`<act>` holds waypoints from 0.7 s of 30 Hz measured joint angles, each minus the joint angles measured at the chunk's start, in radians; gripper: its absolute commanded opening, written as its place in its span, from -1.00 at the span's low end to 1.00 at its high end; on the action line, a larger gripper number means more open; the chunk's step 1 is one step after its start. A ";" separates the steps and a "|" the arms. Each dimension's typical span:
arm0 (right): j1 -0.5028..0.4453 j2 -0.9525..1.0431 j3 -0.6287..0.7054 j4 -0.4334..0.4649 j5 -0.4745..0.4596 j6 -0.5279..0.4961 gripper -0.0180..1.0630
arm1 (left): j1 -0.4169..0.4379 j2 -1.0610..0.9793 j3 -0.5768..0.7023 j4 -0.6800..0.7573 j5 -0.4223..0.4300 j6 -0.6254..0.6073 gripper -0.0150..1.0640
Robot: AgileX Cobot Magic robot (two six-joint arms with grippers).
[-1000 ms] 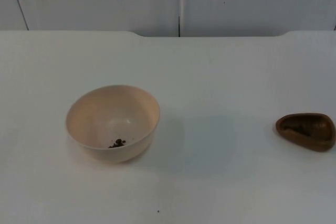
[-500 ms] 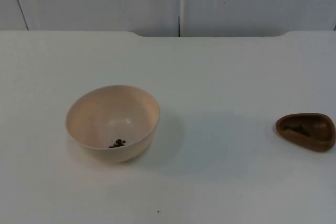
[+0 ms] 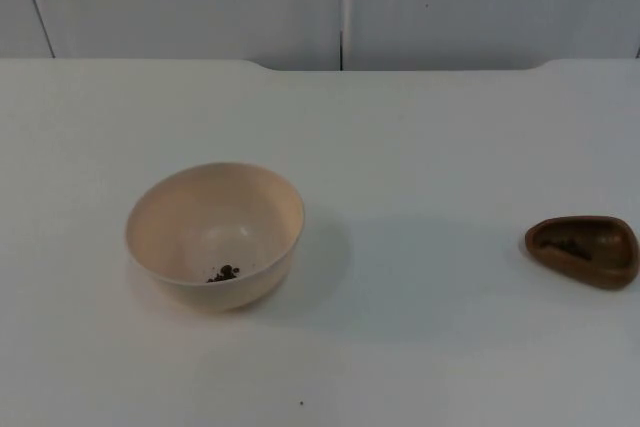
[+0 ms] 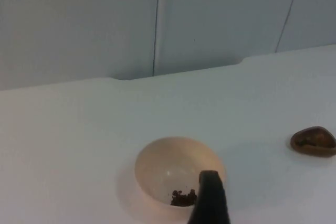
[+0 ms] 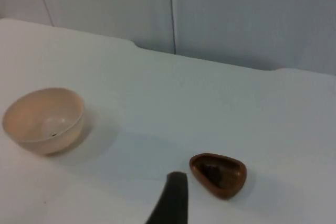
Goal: Pick up the bowl with the left hand and pour the coffee beans from the cup into the bowl with the right hand.
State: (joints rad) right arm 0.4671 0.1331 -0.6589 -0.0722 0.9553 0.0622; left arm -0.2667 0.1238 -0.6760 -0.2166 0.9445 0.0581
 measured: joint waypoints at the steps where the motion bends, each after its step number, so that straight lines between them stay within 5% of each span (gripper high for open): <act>1: 0.000 0.000 0.000 0.000 0.000 0.000 0.43 | 0.000 0.000 0.000 0.000 0.000 0.000 0.17; 5: 0.000 -0.088 0.064 0.066 0.045 -0.062 0.43 | 0.000 -0.002 0.000 0.000 0.018 0.011 0.17; 21: 0.000 -0.130 0.142 0.080 0.128 -0.088 0.43 | 0.000 -0.037 0.022 0.033 0.089 0.058 0.17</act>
State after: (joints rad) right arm 0.4671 0.0035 -0.5173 0.0081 1.0834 -0.0257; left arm -0.2667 0.0872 -0.6540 -0.1835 1.0331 0.1157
